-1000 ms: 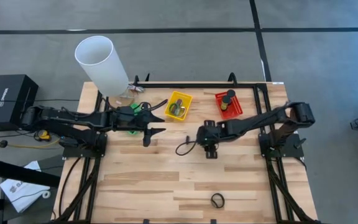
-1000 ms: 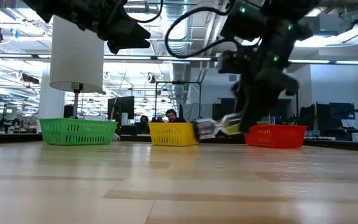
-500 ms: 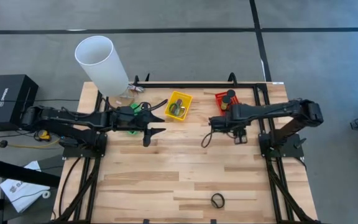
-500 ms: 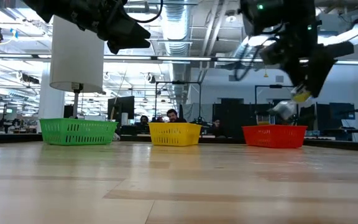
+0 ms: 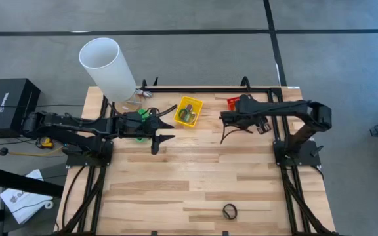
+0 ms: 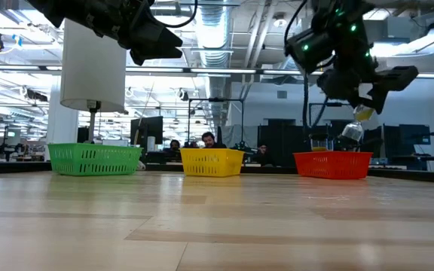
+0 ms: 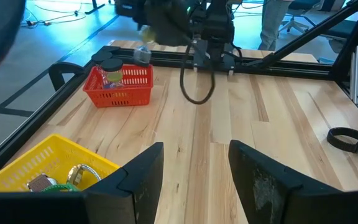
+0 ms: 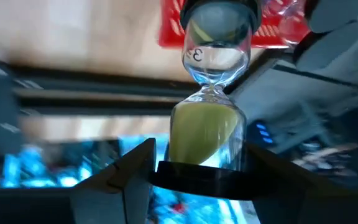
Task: Pick & Place Office items
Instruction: Put the yellow hourglass into the red bin
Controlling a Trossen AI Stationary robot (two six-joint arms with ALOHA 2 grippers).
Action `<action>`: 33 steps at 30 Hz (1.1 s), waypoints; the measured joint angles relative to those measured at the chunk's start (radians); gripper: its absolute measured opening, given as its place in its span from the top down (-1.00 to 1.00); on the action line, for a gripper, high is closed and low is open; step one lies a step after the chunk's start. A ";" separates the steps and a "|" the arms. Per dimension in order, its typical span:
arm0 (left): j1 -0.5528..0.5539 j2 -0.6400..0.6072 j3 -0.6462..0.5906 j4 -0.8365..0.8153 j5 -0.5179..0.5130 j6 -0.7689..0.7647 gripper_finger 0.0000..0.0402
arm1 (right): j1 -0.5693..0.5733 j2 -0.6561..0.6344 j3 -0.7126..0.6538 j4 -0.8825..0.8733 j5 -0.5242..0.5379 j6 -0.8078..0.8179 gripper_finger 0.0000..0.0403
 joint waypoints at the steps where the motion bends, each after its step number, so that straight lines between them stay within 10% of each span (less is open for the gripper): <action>1: 0.000 0.000 0.000 0.000 0.000 0.000 0.12 | -0.008 0.014 0.000 0.005 0.040 -0.030 -0.07; 13: 0.000 0.000 0.000 0.000 0.000 0.006 0.12 | -0.035 0.191 0.001 -0.004 0.197 -0.156 -0.04; 33: 0.000 0.000 0.000 0.000 0.000 0.008 0.12 | -0.031 0.199 0.007 0.137 0.054 -0.253 -0.22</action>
